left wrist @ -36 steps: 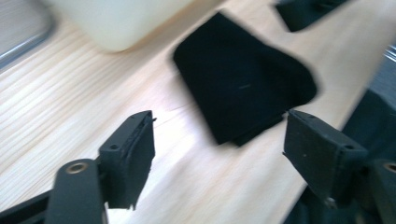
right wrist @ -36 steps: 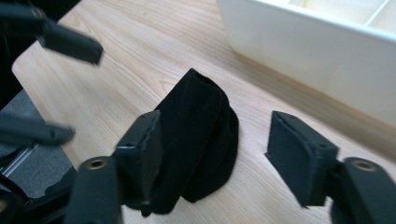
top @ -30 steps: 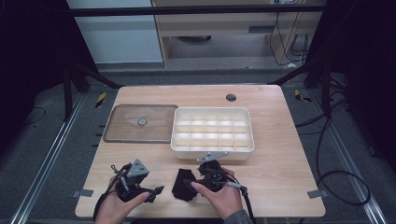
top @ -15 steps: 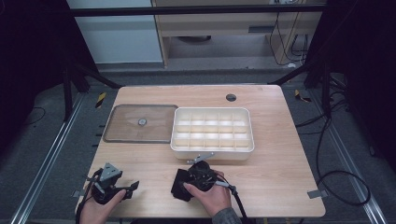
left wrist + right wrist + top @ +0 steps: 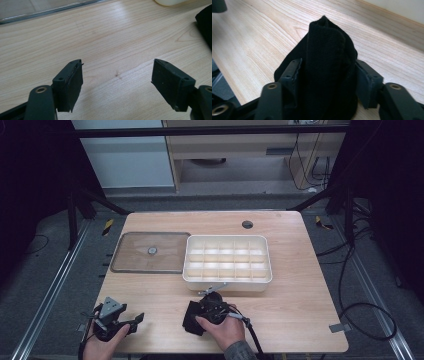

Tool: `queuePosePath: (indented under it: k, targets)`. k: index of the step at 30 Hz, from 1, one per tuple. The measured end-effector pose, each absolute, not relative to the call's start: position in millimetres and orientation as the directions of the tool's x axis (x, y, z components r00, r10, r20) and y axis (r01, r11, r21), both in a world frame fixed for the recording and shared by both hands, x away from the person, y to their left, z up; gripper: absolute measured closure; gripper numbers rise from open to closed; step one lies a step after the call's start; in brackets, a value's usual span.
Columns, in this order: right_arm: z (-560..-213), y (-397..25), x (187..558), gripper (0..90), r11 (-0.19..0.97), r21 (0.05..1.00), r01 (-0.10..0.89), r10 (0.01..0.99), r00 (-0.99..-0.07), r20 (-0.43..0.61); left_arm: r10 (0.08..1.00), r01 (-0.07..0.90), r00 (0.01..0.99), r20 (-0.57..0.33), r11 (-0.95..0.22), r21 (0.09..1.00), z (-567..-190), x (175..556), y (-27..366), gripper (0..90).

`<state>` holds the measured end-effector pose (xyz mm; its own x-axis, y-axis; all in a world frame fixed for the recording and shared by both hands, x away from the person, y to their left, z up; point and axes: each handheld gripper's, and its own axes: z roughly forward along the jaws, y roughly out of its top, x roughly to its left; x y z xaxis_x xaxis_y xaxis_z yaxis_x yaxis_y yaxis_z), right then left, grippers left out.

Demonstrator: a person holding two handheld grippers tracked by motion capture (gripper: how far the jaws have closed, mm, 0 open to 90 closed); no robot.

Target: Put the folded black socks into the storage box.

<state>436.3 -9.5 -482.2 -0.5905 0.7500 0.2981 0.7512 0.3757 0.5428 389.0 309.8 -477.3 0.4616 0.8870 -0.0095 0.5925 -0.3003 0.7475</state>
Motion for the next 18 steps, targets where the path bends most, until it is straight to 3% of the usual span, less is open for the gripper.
queuePosePath:
  k: [9, 18]
  targets:
    - [-484.8, -16.4, 439.9, 63.1, 0.350, 0.552, 0.756, 0.718, -0.595, 0.360, 0.885, 0.604, 0.465, -0.003, -0.315, 0.732, -481.5, 389.0, 312.2, 24.4]
    - [-479.1, -26.6, 435.3, 68.2, 0.314, 0.592, 0.743, 0.692, -0.605, 0.393, 0.894, 0.613, 0.449, 0.012, -0.318, 0.723, -483.6, 388.9, 316.7, 23.7]
